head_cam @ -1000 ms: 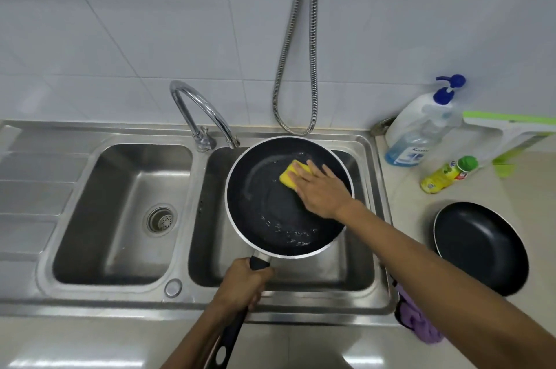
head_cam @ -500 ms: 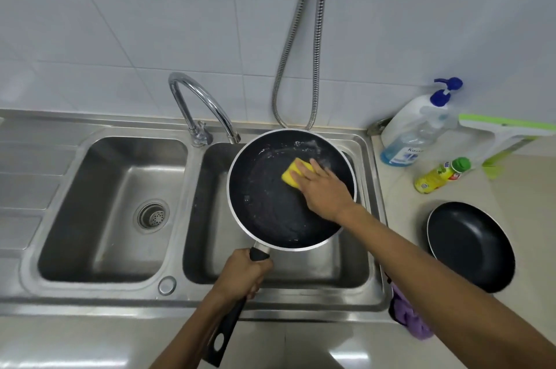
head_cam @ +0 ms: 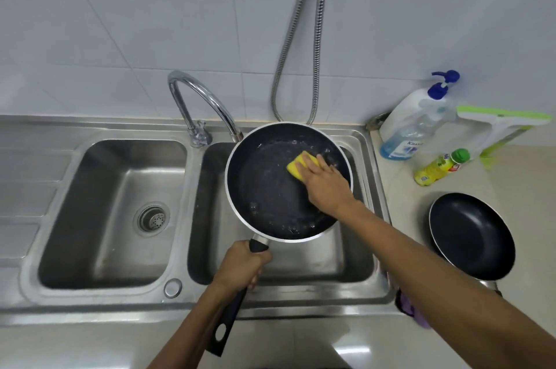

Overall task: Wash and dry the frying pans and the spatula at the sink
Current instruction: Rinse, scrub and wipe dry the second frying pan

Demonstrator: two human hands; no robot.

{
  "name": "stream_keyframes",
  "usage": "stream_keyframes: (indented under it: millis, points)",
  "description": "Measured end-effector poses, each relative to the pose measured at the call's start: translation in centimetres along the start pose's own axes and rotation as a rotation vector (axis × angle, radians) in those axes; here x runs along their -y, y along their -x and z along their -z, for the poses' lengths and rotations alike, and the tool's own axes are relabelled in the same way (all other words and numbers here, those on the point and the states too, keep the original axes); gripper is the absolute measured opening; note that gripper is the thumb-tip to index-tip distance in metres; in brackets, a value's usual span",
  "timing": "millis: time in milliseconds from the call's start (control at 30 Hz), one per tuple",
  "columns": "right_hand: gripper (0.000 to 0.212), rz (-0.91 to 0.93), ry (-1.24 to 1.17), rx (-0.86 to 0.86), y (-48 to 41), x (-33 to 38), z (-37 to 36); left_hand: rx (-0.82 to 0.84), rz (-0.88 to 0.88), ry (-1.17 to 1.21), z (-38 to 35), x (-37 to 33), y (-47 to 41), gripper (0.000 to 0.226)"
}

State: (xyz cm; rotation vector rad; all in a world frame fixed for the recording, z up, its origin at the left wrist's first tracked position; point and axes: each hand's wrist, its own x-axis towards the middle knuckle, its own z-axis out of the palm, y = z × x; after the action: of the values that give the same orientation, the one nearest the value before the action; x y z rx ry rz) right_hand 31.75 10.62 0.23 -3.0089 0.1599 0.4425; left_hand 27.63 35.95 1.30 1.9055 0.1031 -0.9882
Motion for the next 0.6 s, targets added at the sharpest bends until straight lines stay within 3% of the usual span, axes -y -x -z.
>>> stream_keyframes:
  millis: [133,267,433,600]
  points:
    - [0.072,0.088,-0.052,0.016,5.2,3.2,-2.8,-0.013,-0.003,-0.027,0.4,0.4,-0.3,0.021]
    - [0.067,0.131,-0.095,0.005,1.4,7.1,-1.8,0.024,-0.009,-0.085,0.4,0.8,0.1,0.025]
    - [0.069,-0.041,-0.051,0.046,-2.5,2.3,-0.5,0.026,-0.016,-0.078,1.3,1.3,0.5,0.026]
    - [0.074,0.119,0.013,-0.024,4.0,2.4,-3.5,0.01,0.011,-0.038,1.5,1.2,0.3,0.024]
